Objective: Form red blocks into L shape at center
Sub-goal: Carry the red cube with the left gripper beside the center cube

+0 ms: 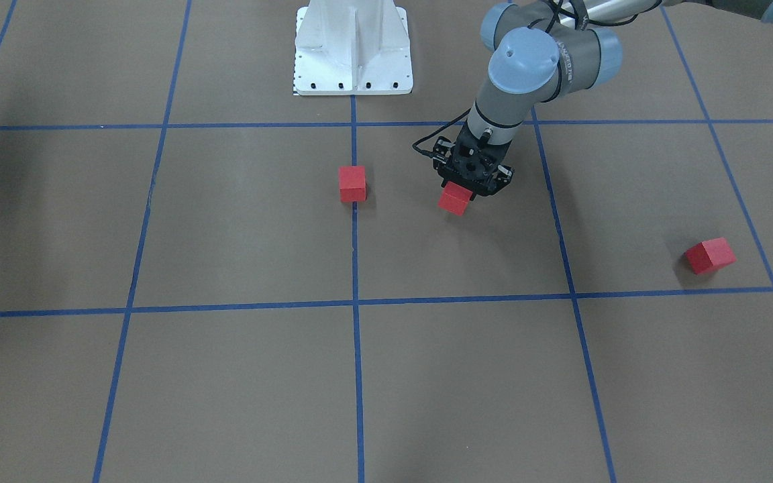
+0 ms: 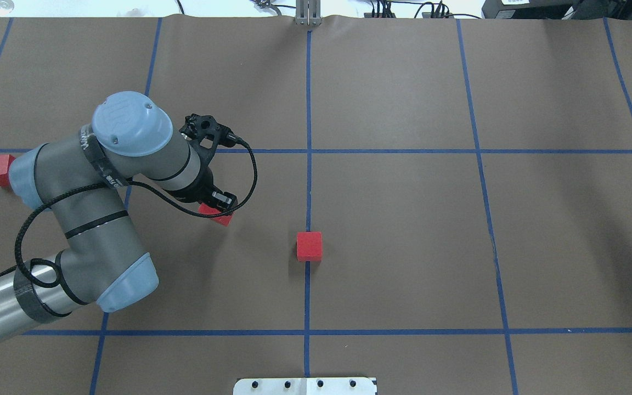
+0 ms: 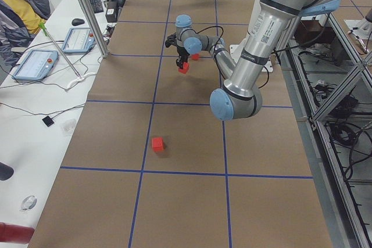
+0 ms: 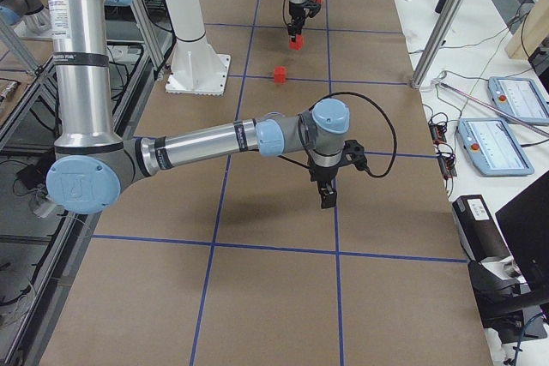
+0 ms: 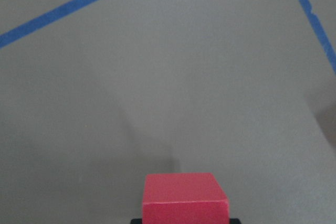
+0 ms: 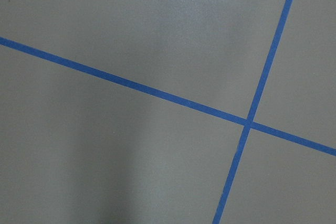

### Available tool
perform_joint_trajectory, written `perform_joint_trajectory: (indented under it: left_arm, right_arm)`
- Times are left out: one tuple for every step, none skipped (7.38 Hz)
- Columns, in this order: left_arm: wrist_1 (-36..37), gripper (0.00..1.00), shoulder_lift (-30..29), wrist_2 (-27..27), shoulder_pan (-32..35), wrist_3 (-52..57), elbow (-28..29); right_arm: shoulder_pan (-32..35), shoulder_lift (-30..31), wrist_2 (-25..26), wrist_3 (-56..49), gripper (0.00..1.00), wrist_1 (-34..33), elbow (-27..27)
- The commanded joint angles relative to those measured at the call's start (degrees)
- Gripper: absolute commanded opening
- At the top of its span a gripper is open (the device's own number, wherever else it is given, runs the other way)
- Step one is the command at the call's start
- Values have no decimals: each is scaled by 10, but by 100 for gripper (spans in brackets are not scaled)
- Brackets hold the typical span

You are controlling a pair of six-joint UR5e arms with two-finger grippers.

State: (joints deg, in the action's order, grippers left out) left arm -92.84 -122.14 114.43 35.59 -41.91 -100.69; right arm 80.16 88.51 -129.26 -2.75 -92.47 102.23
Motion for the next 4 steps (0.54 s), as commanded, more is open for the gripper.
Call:
perform_joint_trajectory:
  left_arm:
    - [15,38,-109,0,3,-60,101]
    - [7,38,-165,0,2,-91,169]
    - [6,38,-209,-1,-2,-115,218]
    - [7,38,-227,-1,-15,-157,240]
  right_arm:
    - [0,0,1,1,99,0,-2]
    - [0,0,1,1,99,0,-2]
    - [0,0,1,1,99,0,-2]
    - [0,0,1,1,99,0,-2]
